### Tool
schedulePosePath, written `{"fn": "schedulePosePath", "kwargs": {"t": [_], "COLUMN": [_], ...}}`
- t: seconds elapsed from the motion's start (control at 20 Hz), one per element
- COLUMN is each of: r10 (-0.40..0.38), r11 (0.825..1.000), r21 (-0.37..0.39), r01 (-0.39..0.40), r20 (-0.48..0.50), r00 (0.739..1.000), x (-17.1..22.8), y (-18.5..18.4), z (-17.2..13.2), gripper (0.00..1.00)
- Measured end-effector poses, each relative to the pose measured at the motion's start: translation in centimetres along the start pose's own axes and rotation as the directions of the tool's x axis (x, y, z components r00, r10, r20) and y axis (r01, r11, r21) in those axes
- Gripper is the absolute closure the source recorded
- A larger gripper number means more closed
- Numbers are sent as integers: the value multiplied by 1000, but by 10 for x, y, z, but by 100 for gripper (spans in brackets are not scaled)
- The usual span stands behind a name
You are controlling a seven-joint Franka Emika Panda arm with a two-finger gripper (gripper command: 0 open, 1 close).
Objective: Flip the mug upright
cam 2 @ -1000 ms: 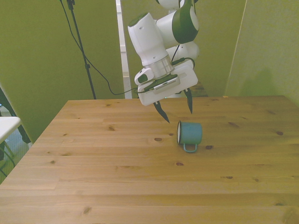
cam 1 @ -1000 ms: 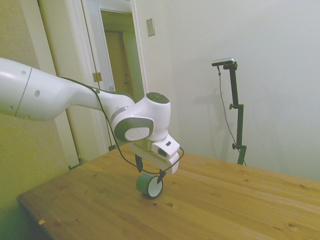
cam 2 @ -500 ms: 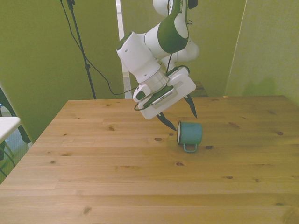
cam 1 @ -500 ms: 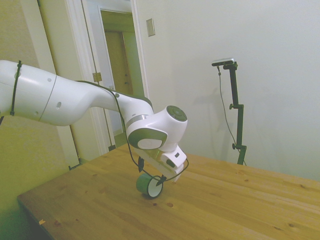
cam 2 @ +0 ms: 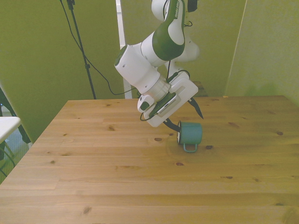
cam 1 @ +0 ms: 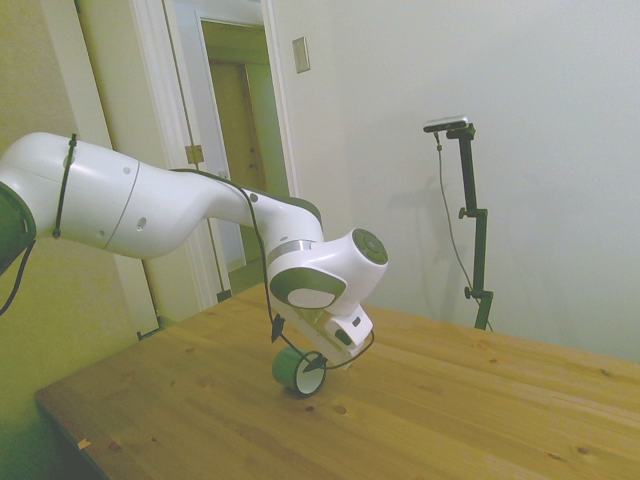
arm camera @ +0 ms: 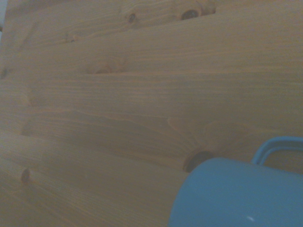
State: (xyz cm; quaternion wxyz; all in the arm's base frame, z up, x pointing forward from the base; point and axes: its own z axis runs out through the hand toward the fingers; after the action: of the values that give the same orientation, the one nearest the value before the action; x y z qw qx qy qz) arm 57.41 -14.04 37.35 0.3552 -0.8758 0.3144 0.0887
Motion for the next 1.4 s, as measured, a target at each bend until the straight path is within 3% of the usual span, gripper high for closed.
{"fn": "schedulePosePath", "kwargs": {"t": [0.4, 1.15, 1.2, 1.4], "r10": [-3, -16, -17, -18], "r11": [998, 995, 995, 995], "r21": [58, 98, 98, 99], "r01": [-1, 4, 4, 4], "r20": [81, 129, 132, 143], "r00": [997, 991, 991, 990], "x": [12, 6, 5, 4], "y": [5, -7, -7, -7], "z": [13, 22, 22, 23], "gripper": [0, 0, 100, 100]}}
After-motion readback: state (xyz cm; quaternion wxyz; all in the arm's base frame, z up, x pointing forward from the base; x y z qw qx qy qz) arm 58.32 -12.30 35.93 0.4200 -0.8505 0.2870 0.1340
